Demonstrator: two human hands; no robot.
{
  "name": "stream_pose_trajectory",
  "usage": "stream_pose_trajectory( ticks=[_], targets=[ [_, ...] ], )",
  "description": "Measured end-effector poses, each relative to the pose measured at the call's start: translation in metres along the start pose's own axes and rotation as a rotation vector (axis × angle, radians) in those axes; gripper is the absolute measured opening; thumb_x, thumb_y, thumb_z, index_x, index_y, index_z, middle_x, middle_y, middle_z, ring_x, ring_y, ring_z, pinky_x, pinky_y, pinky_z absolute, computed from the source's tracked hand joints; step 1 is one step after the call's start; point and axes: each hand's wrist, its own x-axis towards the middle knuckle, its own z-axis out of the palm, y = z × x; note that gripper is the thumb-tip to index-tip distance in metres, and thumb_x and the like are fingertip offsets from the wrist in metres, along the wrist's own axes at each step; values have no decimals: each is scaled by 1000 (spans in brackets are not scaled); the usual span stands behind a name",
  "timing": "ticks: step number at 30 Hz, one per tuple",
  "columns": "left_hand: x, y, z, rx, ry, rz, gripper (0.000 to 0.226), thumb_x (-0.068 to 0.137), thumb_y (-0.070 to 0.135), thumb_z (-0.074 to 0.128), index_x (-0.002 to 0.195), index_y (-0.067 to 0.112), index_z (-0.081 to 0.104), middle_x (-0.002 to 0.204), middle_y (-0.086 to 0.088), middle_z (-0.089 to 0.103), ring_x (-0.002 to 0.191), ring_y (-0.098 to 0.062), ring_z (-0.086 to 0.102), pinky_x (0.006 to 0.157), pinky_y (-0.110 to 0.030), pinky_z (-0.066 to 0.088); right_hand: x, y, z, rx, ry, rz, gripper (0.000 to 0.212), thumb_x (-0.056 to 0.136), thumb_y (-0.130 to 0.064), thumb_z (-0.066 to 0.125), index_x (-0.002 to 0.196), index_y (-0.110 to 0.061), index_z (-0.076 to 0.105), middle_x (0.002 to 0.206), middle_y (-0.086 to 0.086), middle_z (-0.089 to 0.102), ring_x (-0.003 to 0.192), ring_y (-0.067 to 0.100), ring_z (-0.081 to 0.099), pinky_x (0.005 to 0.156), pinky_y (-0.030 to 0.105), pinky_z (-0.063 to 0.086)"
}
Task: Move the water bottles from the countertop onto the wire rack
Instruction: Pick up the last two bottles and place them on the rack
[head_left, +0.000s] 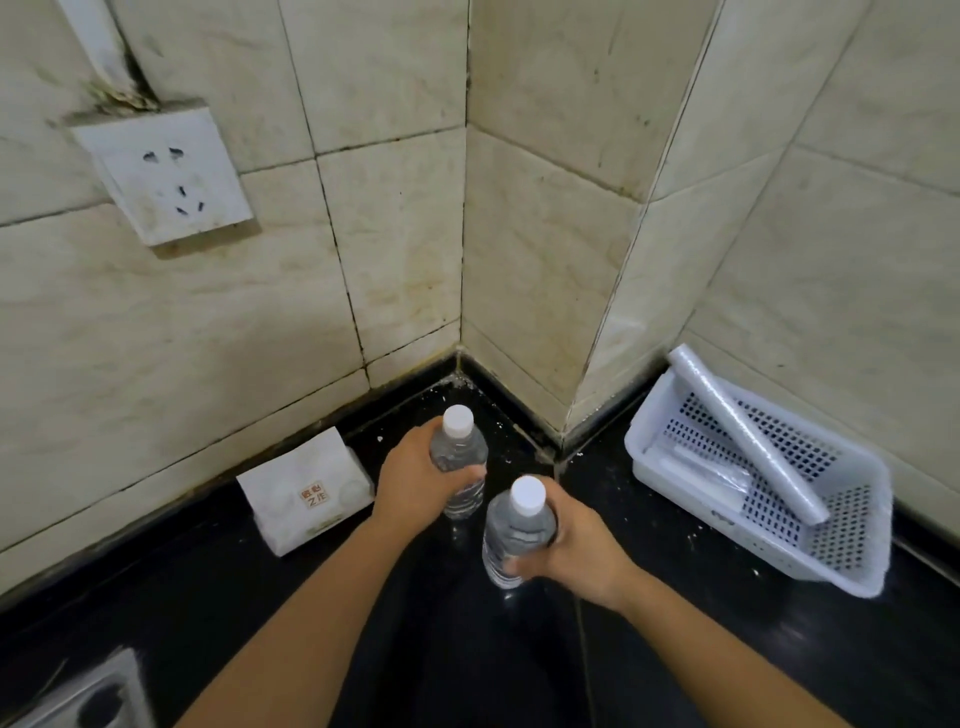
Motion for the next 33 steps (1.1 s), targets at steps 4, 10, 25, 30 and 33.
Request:
stream_pose_trajectory(
  ticks=[4, 10, 25, 30, 33],
  targets=[
    [-17, 6, -1, 70, 4, 58, 68, 65, 30, 85, 126, 23, 56, 113, 6, 58, 101, -9, 56, 91, -28, 46, -19, 7, 12, -68, 175, -27, 67, 56, -36, 84, 112, -50, 49, 109, -14, 63, 103, 5, 62, 90, 31, 52],
    [-49, 23, 1, 26, 23, 17, 54, 68, 25, 84, 116, 20, 60, 109, -1, 62, 96, -16, 60, 87, -36, 51, -62, 20, -10, -22, 383, 62, 52, 56, -36, 89, 95, -36, 55, 93, -10, 68, 87, 5, 66, 77, 27, 56],
    [-248, 234, 140, -95, -498, 451, 51, 62, 25, 87, 97, 46, 56, 91, 20, 67, 84, 4, 63, 73, -17, 50, -402, 67, -152, -54, 933, 152, 62, 51, -43, 90, 104, -33, 59, 101, -11, 68, 92, 7, 66, 84, 35, 55],
    [-377, 311, 231, -190, -710, 539, 44, 61, 20, 88, 91, 40, 61, 90, 11, 73, 79, -3, 70, 74, -28, 58, -588, 112, -168, -80, 1135, 251, 62, 47, -48, 87, 102, -36, 59, 100, -9, 68, 93, 9, 65, 84, 37, 55],
    [-463, 345, 288, -224, -851, 588, 46, 59, 20, 89, 97, 33, 66, 92, 6, 75, 79, -8, 72, 76, -34, 60, -699, 141, -164, -79, 1246, 336, 61, 50, -44, 87, 103, -37, 58, 100, -9, 67, 93, 9, 65, 82, 37, 56]
  ],
)
